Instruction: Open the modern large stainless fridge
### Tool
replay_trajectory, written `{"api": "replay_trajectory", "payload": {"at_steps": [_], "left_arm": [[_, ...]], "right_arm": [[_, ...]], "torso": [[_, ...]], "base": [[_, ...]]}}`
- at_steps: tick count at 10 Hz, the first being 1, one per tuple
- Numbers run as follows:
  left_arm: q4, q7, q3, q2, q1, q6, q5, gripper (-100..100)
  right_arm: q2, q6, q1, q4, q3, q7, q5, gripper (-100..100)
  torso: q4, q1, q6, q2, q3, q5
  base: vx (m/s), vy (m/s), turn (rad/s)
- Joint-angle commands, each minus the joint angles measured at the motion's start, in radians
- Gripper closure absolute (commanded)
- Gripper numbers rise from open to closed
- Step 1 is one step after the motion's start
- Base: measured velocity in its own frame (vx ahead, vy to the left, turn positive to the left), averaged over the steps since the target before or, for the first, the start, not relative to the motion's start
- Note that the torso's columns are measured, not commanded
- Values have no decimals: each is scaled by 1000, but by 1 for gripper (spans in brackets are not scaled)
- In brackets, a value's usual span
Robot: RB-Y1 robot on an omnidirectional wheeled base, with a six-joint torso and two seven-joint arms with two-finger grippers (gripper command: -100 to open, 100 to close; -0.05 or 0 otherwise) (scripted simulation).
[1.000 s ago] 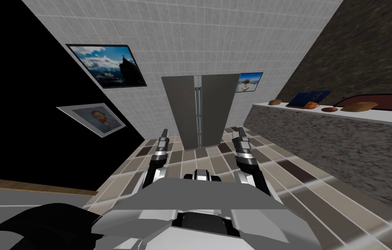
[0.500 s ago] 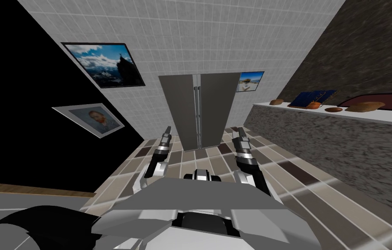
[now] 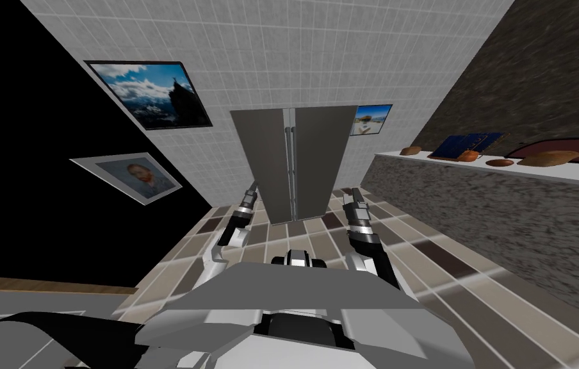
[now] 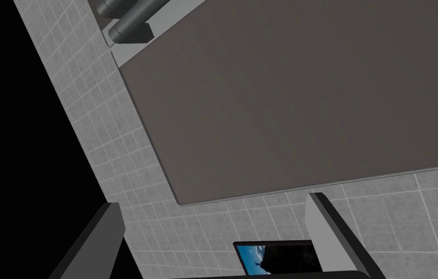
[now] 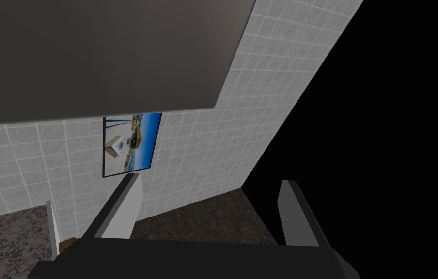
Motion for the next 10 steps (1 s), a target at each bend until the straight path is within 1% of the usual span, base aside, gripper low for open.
{"api": "replay_trajectory", "payload": {"at_steps": [1,2,3,4,5,6,7,8,9,10], "left_arm": [[21,-16,-11,51,-65,55,42,-100],[38,-26,-17,87,-102,92,71,-100],[38,-26,-17,87,-111,92,71,-100],[55,-37,-24,124,-149,130,101,-100],[55,-37,-24,124,-159,130,101,-100],[74,-48,-31,161,-197,169,132,-100],[74,-48,-31,161,-207,169,132,-100],[93,-59,-37,198,-248,208,163,-100],[114,-71,-44,232,-283,235,195,-100],[114,-71,-44,234,-307,249,195,-100]], "right_arm": [[0,0,0,0,0,0,0,0],[0,0,0,0,0,0,0,0],[0,0,0,0,0,0,0,0],[0,0,0,0,0,0,0,0],[0,0,0,0,0,0,0,0],[0,0,0,0,0,0,0,0],[0,0,0,0,0,0,0,0],[0,0,0,0,0,0,0,0],[0,0,0,0,0,0,0,0],[0,0,0,0,0,0,0,0]], "torso": [[0,0,0,-1,0,0],[0,0,0,0,0,0],[0,-1,0,0,0,0],[0,0,0,0,0,0],[0,0,0,-1,-1,0],[0,0,0,-1,-1,0],[0,-1,0,-1,-1,0],[0,0,0,-1,0,0],[0,-1,0,-1,-1,0],[-1,-2,0,-2,-1,0]], "base": [[53,-18,3],[44,-28,6],[34,-21,3],[48,-19,5],[41,-20,1],[41,-25,5],[35,-22,1],[47,-29,2],[60,-54,-1],[46,-39,4]]}}
